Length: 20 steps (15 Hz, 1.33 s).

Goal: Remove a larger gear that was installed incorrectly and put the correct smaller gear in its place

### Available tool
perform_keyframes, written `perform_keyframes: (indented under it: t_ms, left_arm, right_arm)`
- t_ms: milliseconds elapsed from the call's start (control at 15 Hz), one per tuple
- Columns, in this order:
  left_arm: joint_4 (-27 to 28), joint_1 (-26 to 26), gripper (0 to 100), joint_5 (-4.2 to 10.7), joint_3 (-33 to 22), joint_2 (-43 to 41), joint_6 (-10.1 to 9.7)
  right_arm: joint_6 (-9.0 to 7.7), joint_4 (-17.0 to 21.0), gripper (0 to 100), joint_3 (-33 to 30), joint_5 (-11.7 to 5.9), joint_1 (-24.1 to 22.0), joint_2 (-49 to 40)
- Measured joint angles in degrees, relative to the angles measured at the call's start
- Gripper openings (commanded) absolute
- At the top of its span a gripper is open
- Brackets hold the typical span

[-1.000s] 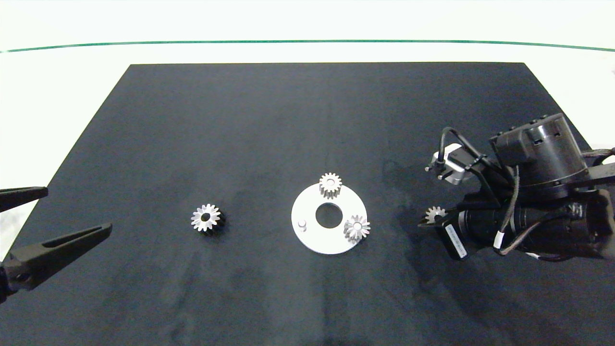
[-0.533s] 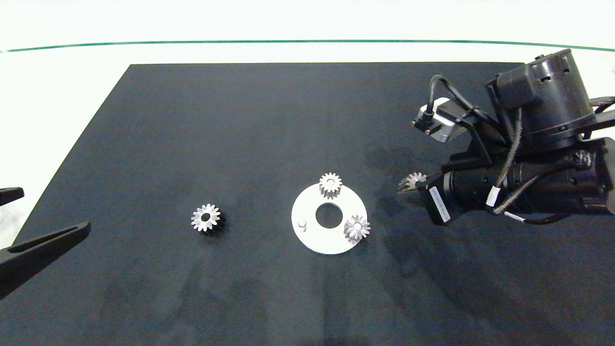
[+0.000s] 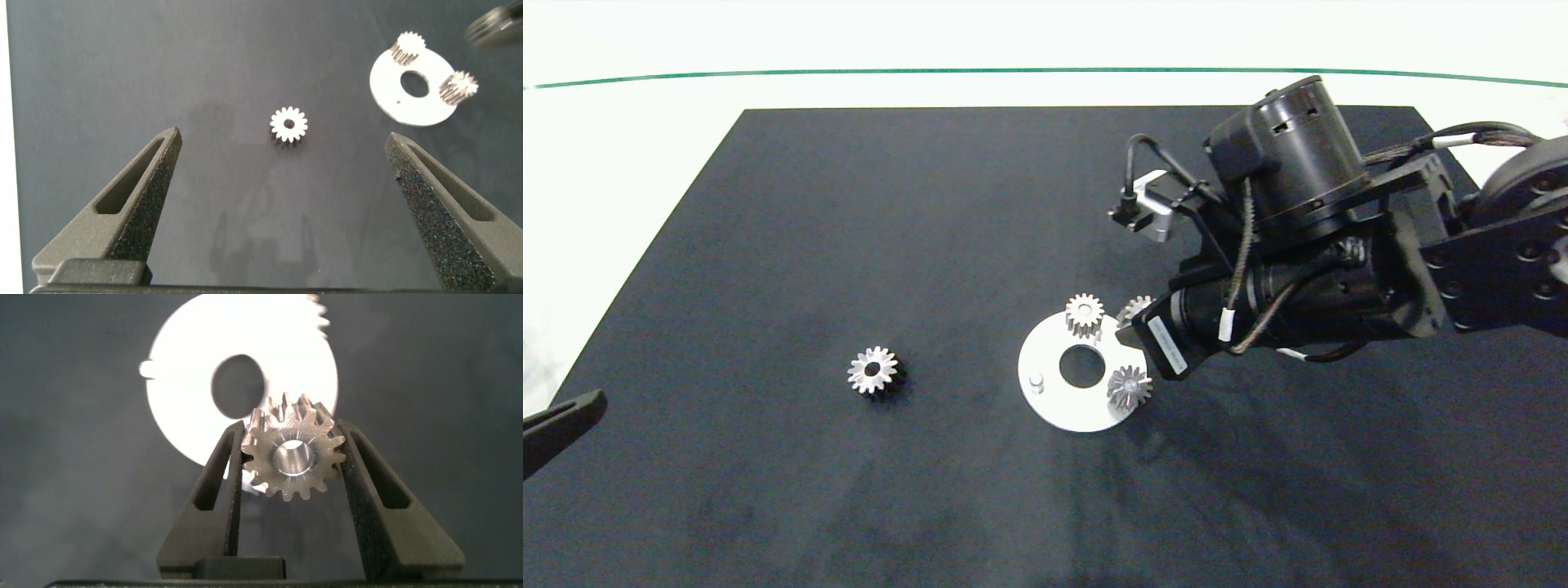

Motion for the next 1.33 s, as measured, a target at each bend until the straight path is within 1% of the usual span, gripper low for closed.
perform_keyframes:
  t_ms: [200,333,467,667,1200,1333]
  left_arm:
    - [0.0,0.0,100,0.02,0.0,-0.9,-0.02]
    - [0.0,0.0,100,0.02,0.0,-1.4,-0.20]
    - [0.0,0.0,100,-0.04,0.0,-1.7,-0.41]
    - [0.1,0.0,100,-0.02,0.0,-1.9,-0.52]
    - [0.1,0.0,100,0.02,0.2,-2.2,-0.91]
    - [0.1,0.0,100,0.07,0.2,-2.3,-0.91]
  right_arm:
    - [0.00,2.8,28,-6.0,0.09,2.9,4.4]
    - [-0.05,6.4,28,-9.5,0.55,4.4,6.8]
    - [-0.07,9.5,28,-13.1,0.77,5.4,9.0]
    - [-0.09,12.1,28,-17.1,0.80,6.2,12.0]
    - [-0.07,12.3,28,-23.0,0.44,7.5,17.9]
    - [-0.20,12.9,28,-23.7,0.20,7.9,18.8]
